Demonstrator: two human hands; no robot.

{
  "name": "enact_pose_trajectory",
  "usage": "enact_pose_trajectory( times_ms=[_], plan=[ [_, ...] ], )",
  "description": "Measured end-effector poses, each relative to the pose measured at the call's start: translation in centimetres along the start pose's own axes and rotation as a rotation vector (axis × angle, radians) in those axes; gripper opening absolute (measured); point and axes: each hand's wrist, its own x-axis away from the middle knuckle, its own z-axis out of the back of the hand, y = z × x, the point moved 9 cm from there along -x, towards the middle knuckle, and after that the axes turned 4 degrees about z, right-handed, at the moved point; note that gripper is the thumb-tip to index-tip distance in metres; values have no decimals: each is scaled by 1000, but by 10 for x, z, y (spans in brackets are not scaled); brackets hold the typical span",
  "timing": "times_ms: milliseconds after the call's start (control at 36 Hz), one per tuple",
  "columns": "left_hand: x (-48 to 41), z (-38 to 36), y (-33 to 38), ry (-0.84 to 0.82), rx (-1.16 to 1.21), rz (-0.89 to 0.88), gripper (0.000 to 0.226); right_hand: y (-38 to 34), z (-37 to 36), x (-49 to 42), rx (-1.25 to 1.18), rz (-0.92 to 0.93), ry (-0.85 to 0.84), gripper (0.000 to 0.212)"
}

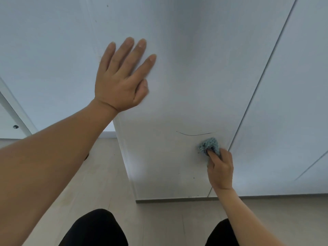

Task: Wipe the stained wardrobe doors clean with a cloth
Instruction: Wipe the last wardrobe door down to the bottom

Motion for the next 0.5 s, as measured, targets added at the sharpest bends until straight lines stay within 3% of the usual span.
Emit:
enact_pose_trajectory(
  times_ms=[111,194,333,500],
  plan=[
    [19,1,6,-67,29,6,65,-4,40,-39,-44,-45,204,24],
    [48,-4,14,-109,-11,-35,68,-16,66,-74,-35,66,294,23],
    [64,-11,16,-67,-49,-23,69,-27,46,-87,79,253,189,24],
    [66,-10,15,-41,-46,-25,68,-30,-14,-14,18,367,12,26]
  ],
)
